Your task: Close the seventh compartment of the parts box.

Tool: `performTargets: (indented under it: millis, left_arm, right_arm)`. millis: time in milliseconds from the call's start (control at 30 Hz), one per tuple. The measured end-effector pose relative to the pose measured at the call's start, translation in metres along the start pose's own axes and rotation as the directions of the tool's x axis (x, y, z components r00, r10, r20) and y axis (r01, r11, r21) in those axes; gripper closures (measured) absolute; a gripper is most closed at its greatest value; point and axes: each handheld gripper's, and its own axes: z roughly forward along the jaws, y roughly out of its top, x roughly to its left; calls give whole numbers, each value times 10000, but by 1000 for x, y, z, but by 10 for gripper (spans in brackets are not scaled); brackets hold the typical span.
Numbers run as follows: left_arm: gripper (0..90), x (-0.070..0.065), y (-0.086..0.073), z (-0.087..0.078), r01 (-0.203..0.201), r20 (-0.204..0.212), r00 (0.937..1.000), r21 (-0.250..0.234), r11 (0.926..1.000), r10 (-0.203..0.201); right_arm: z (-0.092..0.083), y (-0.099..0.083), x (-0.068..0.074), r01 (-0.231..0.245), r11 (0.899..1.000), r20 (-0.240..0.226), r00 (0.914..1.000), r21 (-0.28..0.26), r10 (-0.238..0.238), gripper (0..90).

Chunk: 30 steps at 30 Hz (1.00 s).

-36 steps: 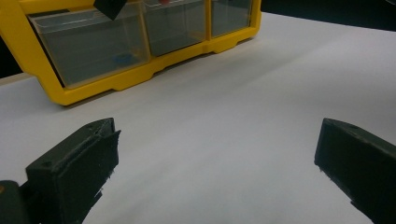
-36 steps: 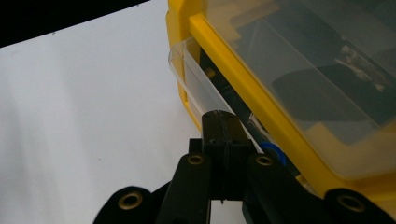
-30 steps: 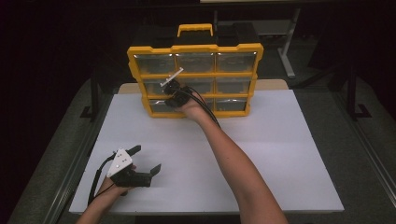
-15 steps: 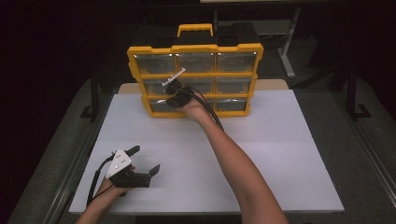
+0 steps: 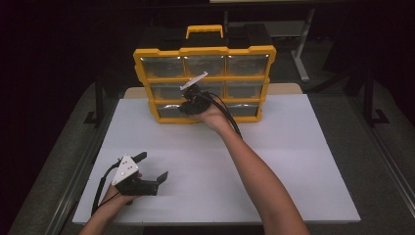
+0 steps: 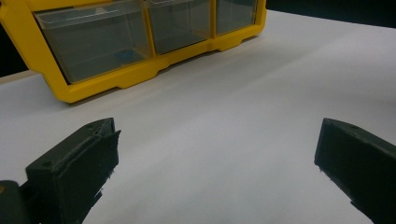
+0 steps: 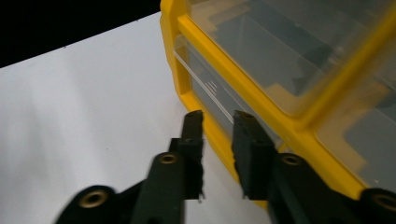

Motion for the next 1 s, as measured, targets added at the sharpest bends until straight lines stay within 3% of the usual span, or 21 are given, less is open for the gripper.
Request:
performTargets:
  millis: [33, 100, 233, 467, 633, 833, 1000]
  left_arm:
    - [0, 0, 0, 0, -35, -12, 10000, 2, 10000, 35]
    - [0, 1, 0, 0, -32, -31, 10000, 28, 10000, 32]
    - [0, 3, 0, -1, -97, -78, 9999, 167, 9998, 98]
    - [0, 4, 0, -1, -54, -111, 9999, 170, 9998, 56]
    - [0, 5, 0, -1, -3, -119, 9999, 188, 9998, 5]
    - [0, 5, 0, -1, 59, -96, 9999, 260, 9996, -56]
    - [0, 6, -1, 0, -42, -99, 9999, 255, 9997, 45]
  right_arm:
    - [-5, -4, 0, -98, 9999, 29, 9999, -53, 98, 624]
    - [-7, -5, -1, -84, 9999, 107, 9999, -99, 85, 610]
    - [-17, -15, -3, -110, 9998, 137, 9998, -154, 112, 482]
    - [-27, -29, 1, -496, 9974, -29, 9988, -529, 495, 370]
    - [-34, -39, 2, -356, 9971, 110, 9993, -680, 364, 275]
    - [-43, -52, 0, -588, 9928, 128, 9981, -1039, 605, 161]
    - [-50, -64, -1, -686, 9897, 218, 9972, -1259, 719, 129]
